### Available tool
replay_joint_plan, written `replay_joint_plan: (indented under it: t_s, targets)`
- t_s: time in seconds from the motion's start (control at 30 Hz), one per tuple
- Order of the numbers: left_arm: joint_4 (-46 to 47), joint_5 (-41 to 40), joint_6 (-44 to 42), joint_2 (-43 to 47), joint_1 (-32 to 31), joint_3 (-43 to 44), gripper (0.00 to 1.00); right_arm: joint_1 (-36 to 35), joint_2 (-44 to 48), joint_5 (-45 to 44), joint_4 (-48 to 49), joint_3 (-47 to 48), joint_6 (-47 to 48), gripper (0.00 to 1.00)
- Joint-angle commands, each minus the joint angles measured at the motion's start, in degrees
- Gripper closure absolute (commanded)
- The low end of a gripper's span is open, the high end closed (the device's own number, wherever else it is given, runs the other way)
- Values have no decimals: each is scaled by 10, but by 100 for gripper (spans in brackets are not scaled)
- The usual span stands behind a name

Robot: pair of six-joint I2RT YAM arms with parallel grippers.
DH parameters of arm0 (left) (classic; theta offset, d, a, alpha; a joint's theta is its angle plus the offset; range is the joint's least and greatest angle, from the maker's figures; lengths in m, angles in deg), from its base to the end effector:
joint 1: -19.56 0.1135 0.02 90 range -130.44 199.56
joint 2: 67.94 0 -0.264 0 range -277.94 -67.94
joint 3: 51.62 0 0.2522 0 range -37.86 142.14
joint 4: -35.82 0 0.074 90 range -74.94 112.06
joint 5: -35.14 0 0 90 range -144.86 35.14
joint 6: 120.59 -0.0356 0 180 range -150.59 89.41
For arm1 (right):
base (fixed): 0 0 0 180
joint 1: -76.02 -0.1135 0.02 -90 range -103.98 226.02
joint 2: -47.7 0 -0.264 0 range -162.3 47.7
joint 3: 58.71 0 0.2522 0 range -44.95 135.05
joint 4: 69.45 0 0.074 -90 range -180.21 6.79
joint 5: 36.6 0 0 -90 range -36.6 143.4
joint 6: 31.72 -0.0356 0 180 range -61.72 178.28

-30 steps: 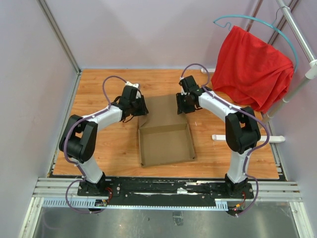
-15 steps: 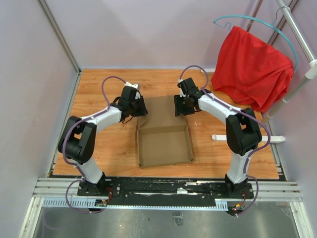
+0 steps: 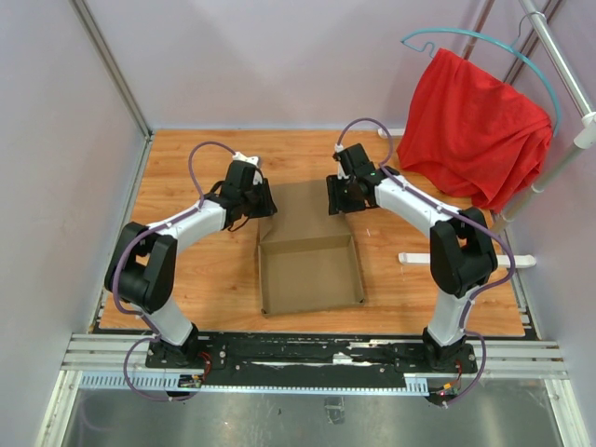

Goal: Fold the paper box

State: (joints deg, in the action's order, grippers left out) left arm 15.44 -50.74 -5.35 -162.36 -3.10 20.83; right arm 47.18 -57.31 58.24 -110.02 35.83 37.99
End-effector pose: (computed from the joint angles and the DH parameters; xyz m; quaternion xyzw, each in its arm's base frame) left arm 0.3268 -0.1392 0.2086 -0.0061 0.9143 -0.1939 0.3556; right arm 0.3535 0.1981 0.2375 -0.0843 0.9382 0.1747 0.2865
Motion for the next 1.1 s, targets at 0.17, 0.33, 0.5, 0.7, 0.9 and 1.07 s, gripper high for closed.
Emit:
replay_joint_plan:
  t_s: [0.17,0.33,0.5,0.7,0.9,1.07]
  targets:
    - [10,22,-7,12,-6,1,66,-8,-1,44,18,10,-1,51]
    - [16,39,-6,0,-8,2,66,-18,-21,55,21,17,-3,51]
    - [19,52,-7,-19,-11,1,66,-26,-47,55,20,21,-3,51]
    - [16,53,-7,-47,-16,4,66,-28,-67,54,14,22,-9,52]
    - [7,53,-10,-63,-20,10,67,-28,-70,50,10,25,-9,52]
    - [1,47,-12,-61,-21,13,67,-29,-76,49,3,28,-11,52]
